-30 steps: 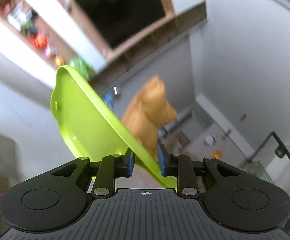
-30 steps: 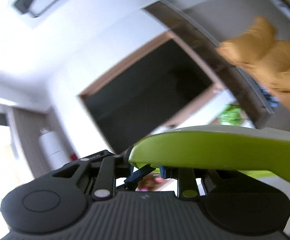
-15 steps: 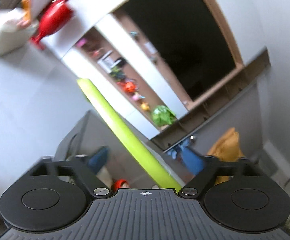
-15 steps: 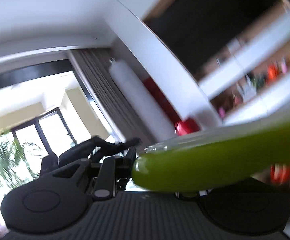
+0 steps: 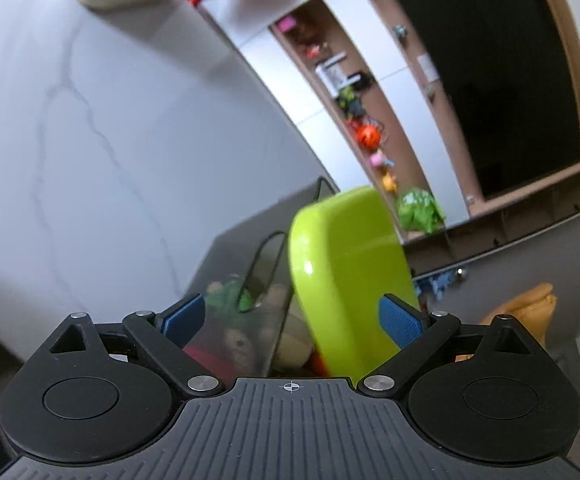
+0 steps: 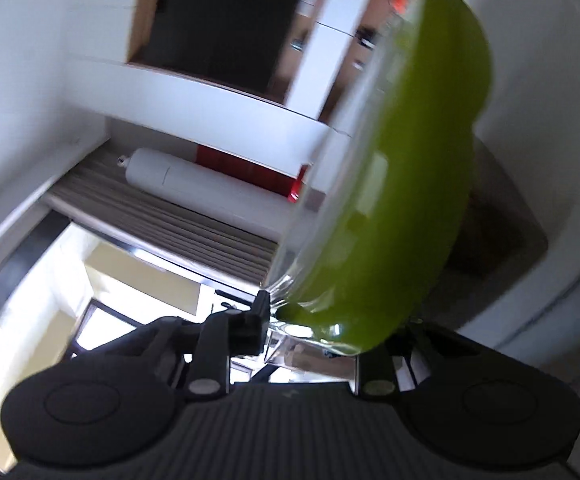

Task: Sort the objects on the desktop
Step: 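Carry the lid over the clear bin with both tools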

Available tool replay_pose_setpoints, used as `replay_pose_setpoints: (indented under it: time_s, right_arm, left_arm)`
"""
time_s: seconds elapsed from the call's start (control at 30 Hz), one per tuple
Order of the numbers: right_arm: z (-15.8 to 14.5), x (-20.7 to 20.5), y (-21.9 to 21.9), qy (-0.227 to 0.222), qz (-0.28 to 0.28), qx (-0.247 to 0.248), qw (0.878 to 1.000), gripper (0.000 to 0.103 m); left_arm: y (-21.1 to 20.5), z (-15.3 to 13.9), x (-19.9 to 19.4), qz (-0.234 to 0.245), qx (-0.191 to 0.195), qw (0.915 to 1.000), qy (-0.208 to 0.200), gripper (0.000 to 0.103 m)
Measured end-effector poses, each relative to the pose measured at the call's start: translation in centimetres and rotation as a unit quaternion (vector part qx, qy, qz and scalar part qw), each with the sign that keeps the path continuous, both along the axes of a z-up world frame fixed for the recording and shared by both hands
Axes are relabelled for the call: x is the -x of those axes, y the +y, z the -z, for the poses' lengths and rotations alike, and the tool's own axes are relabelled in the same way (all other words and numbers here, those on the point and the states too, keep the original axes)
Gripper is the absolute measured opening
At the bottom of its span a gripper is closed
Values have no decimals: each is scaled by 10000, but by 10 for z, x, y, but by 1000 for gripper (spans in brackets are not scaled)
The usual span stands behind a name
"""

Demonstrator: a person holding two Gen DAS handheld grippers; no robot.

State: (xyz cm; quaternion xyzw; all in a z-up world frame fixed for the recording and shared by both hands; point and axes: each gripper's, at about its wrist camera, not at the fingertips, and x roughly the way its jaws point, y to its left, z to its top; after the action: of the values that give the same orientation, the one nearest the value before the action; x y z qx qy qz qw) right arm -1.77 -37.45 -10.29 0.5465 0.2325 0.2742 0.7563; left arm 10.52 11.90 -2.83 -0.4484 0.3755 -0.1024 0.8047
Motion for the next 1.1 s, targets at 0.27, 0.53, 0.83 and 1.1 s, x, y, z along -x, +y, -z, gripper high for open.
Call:
replay_pose_setpoints:
  time_s: [0.27,0.53,0.83,1.1]
  right_arm:
    - [5,4,13,181,-204,712,9971,64]
    - [-48,49,-4,-1425,-1488,2012,9576,74]
    - [-45,48,-97,133,2336,2603,9368,83]
    - [-20,-24,-65,340,1547,1979,9673,44]
  left_arm:
    - [-29,-13,-34,-55,-498,9986,-162,80]
    - [-19,-1,-19,-238,-80,9995,-174,69]
    - [-16,0,-12,-363,48,9990,-263,66]
    - [-12,-15,-6,-208,-214,9985,-470,55]
